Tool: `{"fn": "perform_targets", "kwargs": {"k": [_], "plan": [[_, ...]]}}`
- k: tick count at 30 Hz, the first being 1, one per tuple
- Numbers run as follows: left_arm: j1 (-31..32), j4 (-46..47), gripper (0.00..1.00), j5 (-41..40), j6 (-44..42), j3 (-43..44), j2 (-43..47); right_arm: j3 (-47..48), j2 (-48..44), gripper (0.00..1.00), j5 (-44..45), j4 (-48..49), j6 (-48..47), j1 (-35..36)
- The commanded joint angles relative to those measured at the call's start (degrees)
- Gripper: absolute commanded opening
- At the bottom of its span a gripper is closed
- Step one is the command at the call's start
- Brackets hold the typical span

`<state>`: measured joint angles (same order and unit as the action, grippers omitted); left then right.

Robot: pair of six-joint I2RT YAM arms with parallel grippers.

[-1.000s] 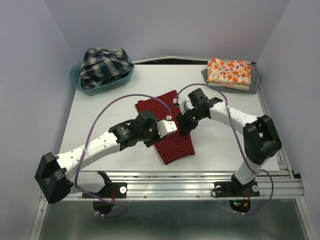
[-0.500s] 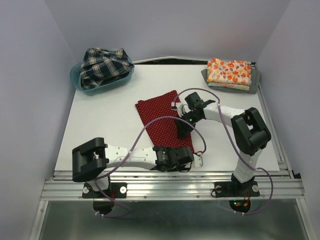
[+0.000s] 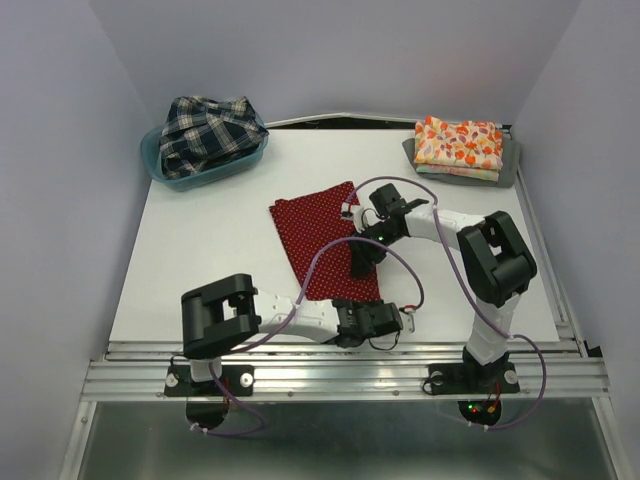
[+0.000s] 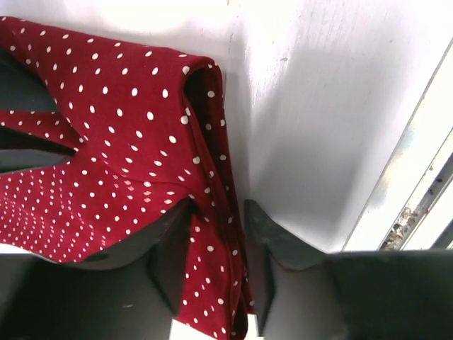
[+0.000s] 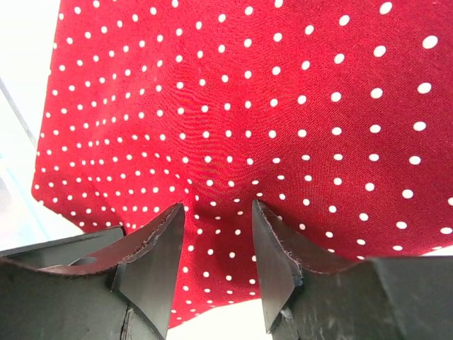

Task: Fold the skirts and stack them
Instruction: Fold the skirt

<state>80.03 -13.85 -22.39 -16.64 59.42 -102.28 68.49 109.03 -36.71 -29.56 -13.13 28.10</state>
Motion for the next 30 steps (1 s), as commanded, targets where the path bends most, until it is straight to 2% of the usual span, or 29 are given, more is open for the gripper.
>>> {"fn": "perform_targets", "kwargs": {"k": [1, 4, 8, 9, 10, 14, 16, 19, 21, 26, 30], "plan": [[-0.9, -0.2, 0.43, 0.1, 1.5, 0.4, -2.0, -1.3, 2.6, 0.49, 1.6, -0.5, -1.5, 0.2], [-3.8, -1.4, 0.38, 1.5, 2.4, 1.1, -2.6, -1.3, 2.2, 0.49, 0.9, -1.1, -2.1, 0.2], [-5.0, -2.5, 0.16, 4.1, 1.5, 0.9, -0.9, -1.3, 1.4, 0.49, 0.3, -1.9, -2.7, 0.2], [-4.8, -2.8, 0.02, 5.1, 1.4, 0.9, -0.1, -1.2, 1.2, 0.49, 0.3, -2.0, -2.8, 0.2], [-4.8, -3.1, 0.00, 6.0, 1.4, 1.3, 1.4, -0.8, 1.0, 0.49, 0.3, -2.2, -2.9, 0.2], [-4.3, -6.6, 0.00, 13.2, 1.8, 3.2, 5.2, 1.5, -1.8, 0.52, -0.6, -2.7, -2.3, 0.2], [-3.9, -7.7, 0.00, 15.3, 1.7, 3.6, 7.0, 3.7, -3.9, 0.59, -0.1, -3.0, -1.3, 0.2], [-3.8, -10.2, 0.00, 19.0, 1.4, 3.9, 8.5, 10.1, -5.7, 0.75, 3.6, -3.0, -0.3, -0.3], [-3.7, -11.1, 0.00, 22.1, 1.4, 4.0, 9.5, 15.8, -5.3, 0.79, 6.3, -2.8, 0.2, -0.3], [-3.7, -13.7, 0.00, 30.0, 0.8, 5.6, 11.0, 26.5, 0.6, 0.83, 8.4, -2.3, 1.3, -2.5], [-3.7, -16.2, 0.00, 34.1, 0.4, 8.9, 11.4, 34.0, 10.6, 0.84, 10.4, -1.8, 1.2, -3.0]]}}
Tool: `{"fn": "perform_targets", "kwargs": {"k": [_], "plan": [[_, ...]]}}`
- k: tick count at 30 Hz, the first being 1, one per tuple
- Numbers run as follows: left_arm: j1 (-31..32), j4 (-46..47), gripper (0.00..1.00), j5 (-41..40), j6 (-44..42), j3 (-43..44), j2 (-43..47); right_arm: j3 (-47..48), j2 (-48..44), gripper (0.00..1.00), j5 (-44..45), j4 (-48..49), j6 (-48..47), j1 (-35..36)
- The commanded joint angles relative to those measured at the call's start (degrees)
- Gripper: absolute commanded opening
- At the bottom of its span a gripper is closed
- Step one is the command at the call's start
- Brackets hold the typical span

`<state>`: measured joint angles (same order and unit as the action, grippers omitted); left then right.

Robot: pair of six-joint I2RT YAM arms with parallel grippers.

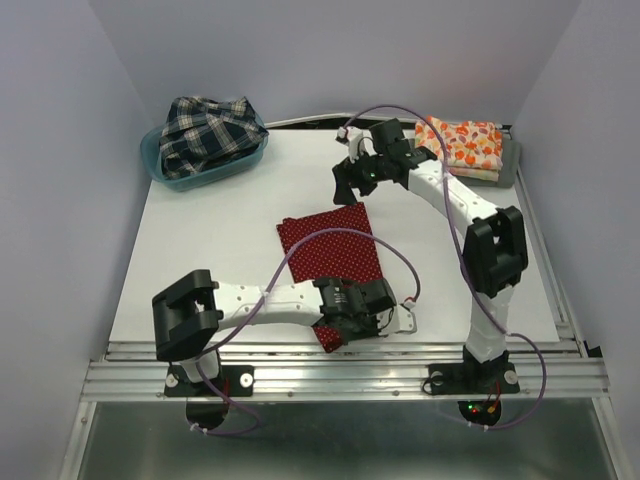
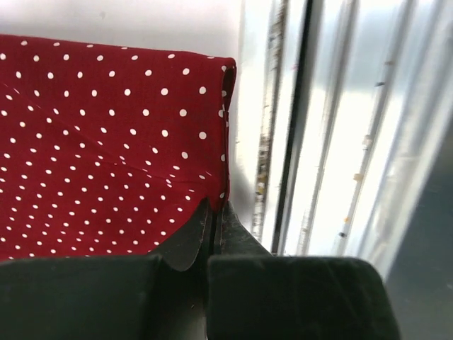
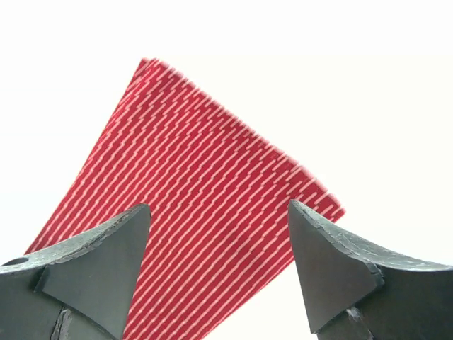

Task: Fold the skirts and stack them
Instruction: Fold the skirt

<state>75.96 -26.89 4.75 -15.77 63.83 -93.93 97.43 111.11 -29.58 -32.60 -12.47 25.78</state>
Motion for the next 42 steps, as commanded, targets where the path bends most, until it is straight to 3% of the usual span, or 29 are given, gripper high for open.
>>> {"fn": "perform_targets", "kwargs": {"k": [1, 6, 9, 10, 13, 17, 26, 30, 42], "plan": [[0.3, -3.6, 0.00, 7.5, -0.6, 5.2, 3.1, 7.9, 10.3, 0.83, 3.4, 1.1, 0.6, -0.7], [-0.5, -7.6, 0.00, 9.9, -1.9, 11.1, 3.3, 12.6, 18.5, 0.77, 1.7, 2.4, 1.7, -0.7], [-2.5, -8.9, 0.00, 10.6, -3.0, 13.5, 2.5, 12.4, 22.2, 0.57, 0.4, 2.5, 0.9, -0.7], [-3.2, -9.2, 0.00, 11.1, -3.5, 14.0, 2.3, 12.1, 22.2, 0.57, -0.2, 2.6, 0.5, -0.7], [-6.8, -10.0, 0.00, 12.6, -5.2, 16.1, 1.6, 10.2, 22.8, 0.42, -4.4, 1.9, -1.2, -0.7], [-12.8, -10.0, 0.00, 11.7, -8.1, 17.6, 0.7, 6.9, 22.0, 0.29, -11.8, -0.4, -4.7, -0.7], [-21.3, -2.2, 0.00, 4.0, -16.2, 16.2, -1.3, 5.5, 23.4, 0.06, -17.7, -7.8, -9.5, -0.7], [-25.6, 1.5, 0.00, 2.8, -18.9, 15.4, -3.0, 5.6, 24.1, 0.01, -19.6, -9.4, -10.9, -0.7], [-31.3, 6.3, 0.00, 1.3, -22.8, 14.2, -7.3, 6.3, 24.9, 0.01, -20.3, -10.1, -11.2, -0.7]]}}
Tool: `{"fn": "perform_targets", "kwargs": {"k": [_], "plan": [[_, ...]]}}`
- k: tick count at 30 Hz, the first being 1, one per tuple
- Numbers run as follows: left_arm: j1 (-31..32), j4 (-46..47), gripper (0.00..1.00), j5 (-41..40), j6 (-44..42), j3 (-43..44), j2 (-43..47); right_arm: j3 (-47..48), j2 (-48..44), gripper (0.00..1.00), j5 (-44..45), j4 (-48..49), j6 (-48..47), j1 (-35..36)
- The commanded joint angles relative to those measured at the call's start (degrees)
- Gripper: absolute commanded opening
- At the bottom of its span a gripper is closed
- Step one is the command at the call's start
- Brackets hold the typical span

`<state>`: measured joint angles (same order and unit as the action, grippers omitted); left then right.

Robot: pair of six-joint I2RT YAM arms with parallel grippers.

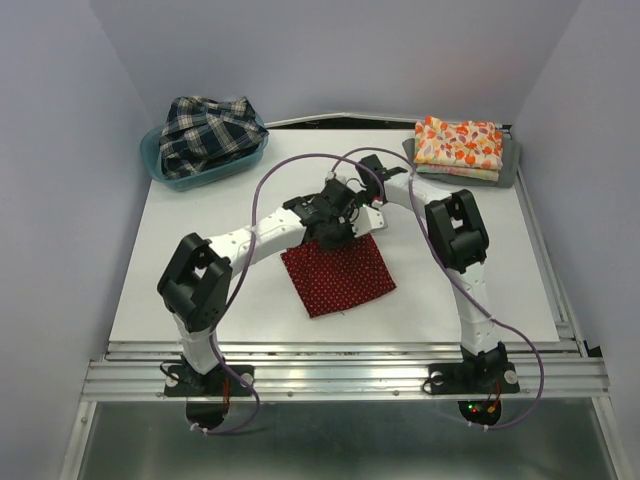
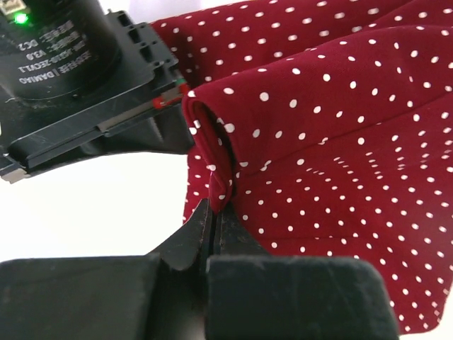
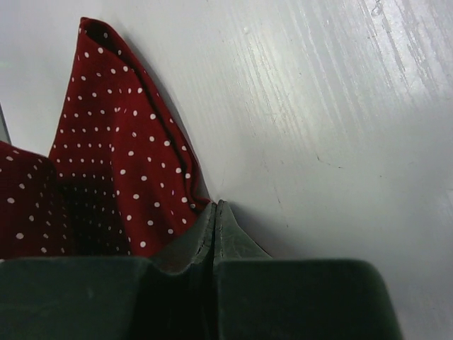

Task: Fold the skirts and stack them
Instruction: Fold the skirt

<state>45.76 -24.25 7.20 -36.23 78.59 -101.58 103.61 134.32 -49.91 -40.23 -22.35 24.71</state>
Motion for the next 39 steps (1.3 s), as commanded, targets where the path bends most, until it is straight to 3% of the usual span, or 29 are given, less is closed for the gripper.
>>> {"fn": "perform_targets", "kwargs": {"k": [1, 12, 17, 22, 27, 30, 32, 39], "plan": [[-1.3, 4.2, 0.00, -1.2, -2.6, -0.8, 0.0, 0.2, 1.6, 0.01, 0.0, -2.6, -1.3, 0.3], [-3.7, 10.1, 0.00, -3.6, -4.3, -4.0, -2.7, 0.5, 2.2, 0.03, 0.5, -2.5, -1.0, 0.3], [-4.3, 13.3, 0.01, -5.1, -4.5, -5.4, -3.7, 1.1, 2.6, 0.10, 2.5, -2.6, -0.7, 0.3], [-4.3, 14.7, 0.21, -5.9, -4.4, -5.7, -2.9, 1.4, 2.4, 0.20, 4.2, -2.7, 0.0, 0.3], [-4.5, 14.9, 0.33, -9.3, -4.2, -5.5, -1.0, 1.9, 2.3, 0.23, 6.6, -2.5, 1.0, 0.3], [-4.7, 14.8, 0.40, -9.9, -4.5, -6.1, 0.8, 2.3, 2.2, 0.37, 8.5, -2.1, 1.9, 0.3], [-4.8, 14.7, 0.41, -10.4, -4.3, -6.4, 1.9, 2.4, 1.8, 0.50, 9.6, -1.8, 2.7, 0.3], [-4.8, 10.5, 0.42, -8.5, 2.2, -6.5, 9.8, 4.1, -1.0, 0.57, 14.4, 2.4, 7.8, 0.3]]}}
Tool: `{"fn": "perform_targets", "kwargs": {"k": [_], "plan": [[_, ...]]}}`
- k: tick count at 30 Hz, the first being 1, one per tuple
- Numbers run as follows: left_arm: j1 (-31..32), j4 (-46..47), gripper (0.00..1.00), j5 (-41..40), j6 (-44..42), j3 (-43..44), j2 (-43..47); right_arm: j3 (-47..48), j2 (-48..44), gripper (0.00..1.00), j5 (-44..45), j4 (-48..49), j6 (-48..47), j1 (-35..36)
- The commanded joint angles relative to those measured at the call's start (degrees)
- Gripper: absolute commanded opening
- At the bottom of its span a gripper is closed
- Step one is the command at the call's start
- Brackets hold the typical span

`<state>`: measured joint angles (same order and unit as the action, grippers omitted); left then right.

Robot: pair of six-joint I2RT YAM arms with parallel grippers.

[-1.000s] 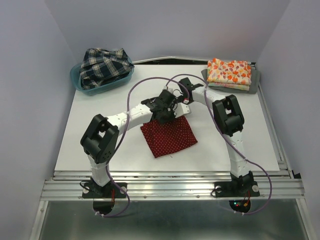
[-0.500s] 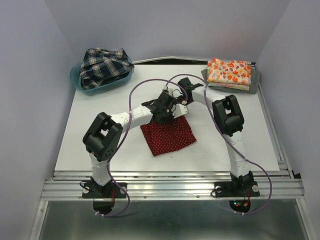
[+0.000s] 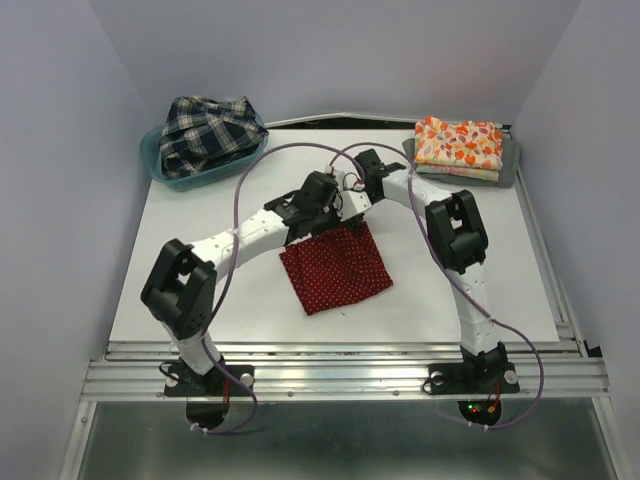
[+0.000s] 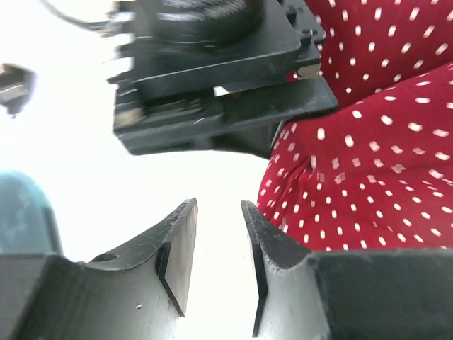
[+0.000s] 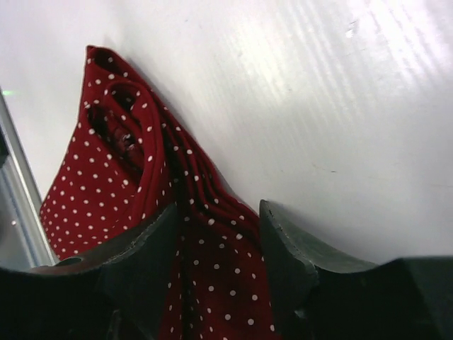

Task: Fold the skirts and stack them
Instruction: Fold the skirt, then neatly place the folded skirt to the corner

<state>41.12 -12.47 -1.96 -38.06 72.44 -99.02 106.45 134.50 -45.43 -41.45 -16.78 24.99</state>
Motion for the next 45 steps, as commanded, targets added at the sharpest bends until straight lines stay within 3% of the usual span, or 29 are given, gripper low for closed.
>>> {"fn": "perform_targets", "kwargs": {"k": [1, 4, 11, 16, 23, 28, 35, 41, 45], "plan": [[-0.1, -2.1, 0.42, 1.1, 4.9, -0.5, 8.9, 1.7, -1.9, 0.57, 10.3, 4.5, 3.3, 0.1], [-0.1, -4.0, 0.42, 1.6, 9.1, -1.7, 12.2, 3.1, -3.2, 0.64, 11.4, 7.2, 5.7, 0.1], [-0.1, -6.0, 0.44, 14.0, 18.6, -4.2, 16.6, 9.8, -4.4, 0.74, 14.1, 8.6, 10.6, -0.6], [-0.2, -2.2, 0.48, 22.1, 23.9, -5.4, 14.0, 10.4, -9.2, 0.95, 13.8, 8.9, 14.0, -2.4], [-0.7, 1.7, 0.48, 25.3, 28.5, -0.6, 2.2, 0.8, -18.7, 1.00, 13.6, 8.8, 16.6, -6.1], [-3.0, 1.9, 0.48, 26.7, 32.0, 5.2, -8.4, -14.0, -25.8, 1.00, 12.0, 8.8, 20.9, -8.5], [-6.2, -3.1, 0.49, 28.0, 33.9, 10.9, -17.1, -27.4, -28.3, 1.00, 9.5, 8.8, 19.6, -9.1], [-7.7, -1.8, 0.55, 38.2, 31.1, 7.7, -10.6, -30.5, -24.8, 1.00, 8.9, 13.3, 19.8, -9.1], [-8.7, -1.2, 0.57, 39.2, 30.0, 4.3, -5.0, -30.5, -22.7, 0.98, 8.3, 15.6, 19.7, -9.1]]}}
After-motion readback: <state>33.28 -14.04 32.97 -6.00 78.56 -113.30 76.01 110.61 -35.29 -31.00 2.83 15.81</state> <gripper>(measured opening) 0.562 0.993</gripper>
